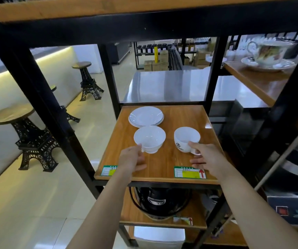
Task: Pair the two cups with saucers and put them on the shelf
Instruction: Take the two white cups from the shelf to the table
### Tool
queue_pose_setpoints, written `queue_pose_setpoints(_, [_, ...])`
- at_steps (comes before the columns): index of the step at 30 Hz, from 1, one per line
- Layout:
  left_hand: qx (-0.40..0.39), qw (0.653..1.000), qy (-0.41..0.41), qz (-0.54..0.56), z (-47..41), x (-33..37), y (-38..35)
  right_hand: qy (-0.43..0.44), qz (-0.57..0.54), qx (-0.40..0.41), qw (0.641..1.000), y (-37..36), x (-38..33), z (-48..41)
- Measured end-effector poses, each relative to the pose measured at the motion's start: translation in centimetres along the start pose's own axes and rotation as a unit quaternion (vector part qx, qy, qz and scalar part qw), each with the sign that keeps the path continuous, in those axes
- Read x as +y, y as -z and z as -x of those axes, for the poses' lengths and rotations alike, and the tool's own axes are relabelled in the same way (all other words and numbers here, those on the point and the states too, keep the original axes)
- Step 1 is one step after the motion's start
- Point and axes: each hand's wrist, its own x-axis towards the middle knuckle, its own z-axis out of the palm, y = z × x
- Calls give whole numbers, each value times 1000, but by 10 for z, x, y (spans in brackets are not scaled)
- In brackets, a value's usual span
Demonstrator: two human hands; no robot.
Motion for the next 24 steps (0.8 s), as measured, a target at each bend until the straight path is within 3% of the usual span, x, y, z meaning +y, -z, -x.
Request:
queue_pose_setpoints(3, [-52, 987, 72, 133, 3, 7, 1, -21, -44, -20, 999, 4, -3, -3])
queue_pose_setpoints(6, [-49, 978, 75, 189, 5, 8, -1, -29, -118, -53, 991, 4, -6, -1])
queue_pose_setpoints(10, [1, 981, 40, 188, 8, 3, -3, -7, -156, -56, 986, -1, 4, 6])
queue_pose_setpoints(14, [-2, 985, 15, 171, 20, -5, 10, 14, -179, -4, 984, -4, 21, 23])
queue_pose_setpoints(24, [-106, 985, -5, 139, 91, -38, 49, 39, -234, 79, 968, 7, 83, 115])
